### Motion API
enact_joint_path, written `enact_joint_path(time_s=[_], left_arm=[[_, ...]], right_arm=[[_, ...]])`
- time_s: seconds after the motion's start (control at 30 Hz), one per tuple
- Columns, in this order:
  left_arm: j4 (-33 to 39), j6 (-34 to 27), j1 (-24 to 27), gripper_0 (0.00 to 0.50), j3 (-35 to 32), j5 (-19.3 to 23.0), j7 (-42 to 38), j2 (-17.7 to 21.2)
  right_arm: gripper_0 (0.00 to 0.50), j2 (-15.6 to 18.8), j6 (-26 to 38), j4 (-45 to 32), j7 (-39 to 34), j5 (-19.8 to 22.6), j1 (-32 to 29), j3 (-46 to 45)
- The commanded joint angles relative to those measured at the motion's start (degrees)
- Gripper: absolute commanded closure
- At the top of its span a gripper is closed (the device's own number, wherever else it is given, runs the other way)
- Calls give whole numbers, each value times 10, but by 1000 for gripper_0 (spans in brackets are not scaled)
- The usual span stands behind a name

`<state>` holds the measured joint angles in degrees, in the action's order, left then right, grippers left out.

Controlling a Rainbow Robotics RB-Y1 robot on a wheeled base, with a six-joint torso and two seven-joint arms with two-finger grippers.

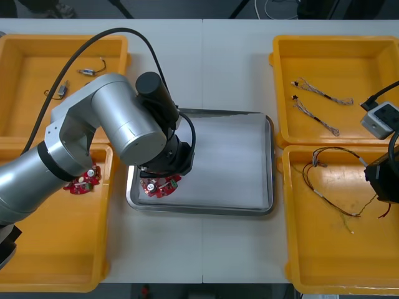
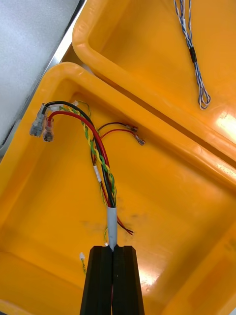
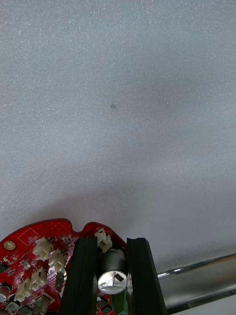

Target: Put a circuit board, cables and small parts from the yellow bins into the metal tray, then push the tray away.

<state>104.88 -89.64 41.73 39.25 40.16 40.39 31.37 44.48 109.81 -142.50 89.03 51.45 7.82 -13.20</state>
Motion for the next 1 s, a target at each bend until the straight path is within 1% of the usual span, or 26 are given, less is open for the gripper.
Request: enact_joint_path(time_s=[0.03, 0.23, 0.27, 0.3, 0.33, 0.37, 0.4, 0.43, 0.77, 0.83, 1.0], left_arm=[[-8, 16, 22, 500, 20, -25, -12, -20], [-8, 15, 22, 500, 21, -26, -12, -20], [-8, 15, 22, 494, 21, -26, -12, -20], [-8, 16, 22, 370, 21, -26, -13, -20], [-8, 15, 22, 280, 21, -25, -14, -20], [-8, 16, 21, 150, 21, -26, -14, -21], [-8, 16, 21, 45, 21, -26, -15, -21], [-8, 15, 22, 0, 21, -26, -15, -21], [2, 8, 22, 0, 11, -29, -14, -18], [14, -6, 23, 0, -1, -28, -12, -16], [65, -76, 25, 0, -49, -24, -7, -16]], right_arm=[[500, 20, 2, -16, 22, -2, 12, -12], [500, 20, 2, -16, 23, -3, 12, -12], [500, 20, 2, -16, 23, -4, 12, -12], [500, 20, 2, -16, 23, -5, 12, -12], [500, 20, 2, -16, 23, -5, 12, -12], [500, 20, 2, -16, 23, -5, 12, -12], [500, 20, 2, -16, 23, -5, 12, -12], [500, 20, 2, -16, 23, -6, 12, -12], [500, 20, 2, -16, 23, -6, 12, -12], [500, 20, 2, -16, 23, -6, 12, -12], [500, 20, 2, -16, 24, 0, 14, -12]])
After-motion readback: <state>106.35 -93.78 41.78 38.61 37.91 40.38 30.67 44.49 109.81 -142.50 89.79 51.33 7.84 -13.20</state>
